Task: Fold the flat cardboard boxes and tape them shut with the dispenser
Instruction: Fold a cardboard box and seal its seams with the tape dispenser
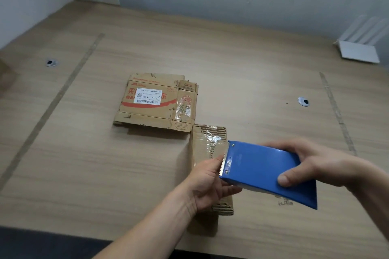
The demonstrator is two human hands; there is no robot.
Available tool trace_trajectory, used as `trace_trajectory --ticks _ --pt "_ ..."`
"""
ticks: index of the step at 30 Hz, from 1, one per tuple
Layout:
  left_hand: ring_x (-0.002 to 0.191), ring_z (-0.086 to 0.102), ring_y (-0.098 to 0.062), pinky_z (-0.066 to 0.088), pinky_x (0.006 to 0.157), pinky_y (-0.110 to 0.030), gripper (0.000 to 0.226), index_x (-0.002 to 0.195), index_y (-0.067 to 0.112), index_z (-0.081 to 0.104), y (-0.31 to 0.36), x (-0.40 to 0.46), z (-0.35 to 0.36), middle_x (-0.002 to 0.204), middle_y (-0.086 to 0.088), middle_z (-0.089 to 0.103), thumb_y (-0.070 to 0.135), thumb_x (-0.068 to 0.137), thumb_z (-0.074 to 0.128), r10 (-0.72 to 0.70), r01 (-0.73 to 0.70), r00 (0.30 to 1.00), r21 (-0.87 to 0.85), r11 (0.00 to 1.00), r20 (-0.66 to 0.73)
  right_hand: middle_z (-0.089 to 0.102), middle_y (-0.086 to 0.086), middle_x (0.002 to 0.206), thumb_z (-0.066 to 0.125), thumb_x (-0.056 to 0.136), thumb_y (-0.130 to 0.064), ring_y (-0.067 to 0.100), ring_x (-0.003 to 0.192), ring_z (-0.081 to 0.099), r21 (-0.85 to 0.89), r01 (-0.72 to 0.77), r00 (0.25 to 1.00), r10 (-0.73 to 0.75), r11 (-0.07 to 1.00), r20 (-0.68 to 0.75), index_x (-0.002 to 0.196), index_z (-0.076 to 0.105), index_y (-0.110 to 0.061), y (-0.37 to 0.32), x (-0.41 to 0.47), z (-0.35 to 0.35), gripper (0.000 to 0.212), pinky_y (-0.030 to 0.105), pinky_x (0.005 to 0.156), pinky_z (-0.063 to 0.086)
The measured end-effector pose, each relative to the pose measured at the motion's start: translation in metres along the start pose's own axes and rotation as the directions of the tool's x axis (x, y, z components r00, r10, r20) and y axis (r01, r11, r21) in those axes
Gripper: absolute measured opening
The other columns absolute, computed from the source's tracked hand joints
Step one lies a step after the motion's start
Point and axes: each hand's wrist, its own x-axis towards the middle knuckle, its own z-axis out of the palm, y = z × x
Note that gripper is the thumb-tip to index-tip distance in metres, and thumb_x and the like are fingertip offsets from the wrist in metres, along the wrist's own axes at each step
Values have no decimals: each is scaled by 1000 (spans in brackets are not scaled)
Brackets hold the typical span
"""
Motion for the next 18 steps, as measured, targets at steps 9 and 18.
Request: trace_trajectory --ticks 9,18 --pt "120 57 -39 50 96 -50 70 132 -3 58 7 -1 -10 135 -27 56 52 91 48 -18 30 996 -136 990 89 71 11 122 84 65 -33 36 110 67 22 3 1000 -4 1000 23 132 66 -30 2 3 -2 70 37 87 57" --pt "96 69 -32 61 72 -39 32 116 -13 59 7 -3 -9 105 -25 69 12 96 58 69 -62 992 68 996 -103 71 9 122 85 63 -37 35 111 66 -15 2 1000 -1 1000 8 133 65 -31 8 10 -3 73 43 91 55"
